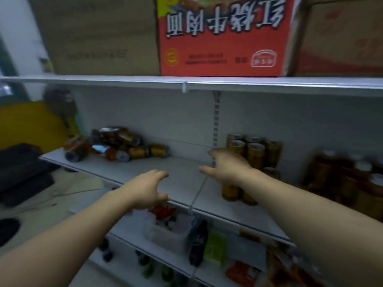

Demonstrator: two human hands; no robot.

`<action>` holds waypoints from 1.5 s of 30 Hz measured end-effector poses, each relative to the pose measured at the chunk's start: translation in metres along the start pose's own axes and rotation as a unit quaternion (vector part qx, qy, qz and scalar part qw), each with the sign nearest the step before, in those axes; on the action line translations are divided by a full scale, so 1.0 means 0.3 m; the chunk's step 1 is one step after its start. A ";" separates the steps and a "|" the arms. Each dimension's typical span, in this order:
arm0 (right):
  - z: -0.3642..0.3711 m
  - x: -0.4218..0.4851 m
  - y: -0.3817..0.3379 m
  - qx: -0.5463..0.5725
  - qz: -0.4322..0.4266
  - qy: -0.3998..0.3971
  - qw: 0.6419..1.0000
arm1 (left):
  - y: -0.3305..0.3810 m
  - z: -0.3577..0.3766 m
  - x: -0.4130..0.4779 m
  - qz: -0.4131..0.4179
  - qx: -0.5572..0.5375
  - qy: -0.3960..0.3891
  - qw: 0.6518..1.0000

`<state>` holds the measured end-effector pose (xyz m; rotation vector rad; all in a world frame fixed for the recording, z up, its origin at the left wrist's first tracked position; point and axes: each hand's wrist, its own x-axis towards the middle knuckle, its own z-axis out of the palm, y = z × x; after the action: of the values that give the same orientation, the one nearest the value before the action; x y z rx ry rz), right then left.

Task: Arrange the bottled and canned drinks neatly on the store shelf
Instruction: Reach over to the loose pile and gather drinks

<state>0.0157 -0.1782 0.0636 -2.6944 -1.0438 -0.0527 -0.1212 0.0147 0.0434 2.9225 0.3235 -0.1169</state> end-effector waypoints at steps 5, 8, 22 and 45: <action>0.110 0.225 -0.221 -0.001 -0.059 -0.031 0.998 | -0.276 0.004 0.002 -0.069 -0.021 -0.016 0.997; 0.171 0.370 -0.334 0.009 -0.093 -0.027 0.995 | -0.415 0.008 0.027 -0.111 -0.043 0.007 0.993; 0.452 1.089 -0.732 0.087 -0.182 -0.088 0.975 | -1.052 -0.090 0.294 -0.301 -0.120 0.054 0.944; 0.889 1.587 -1.183 -0.080 0.018 -0.122 0.989 | -1.880 -0.094 0.875 -0.217 -0.181 0.039 0.958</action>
<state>0.1172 0.4531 -0.0580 -2.9201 -1.1004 0.2135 0.0095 0.6144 -0.0609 2.4554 0.8950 -0.0021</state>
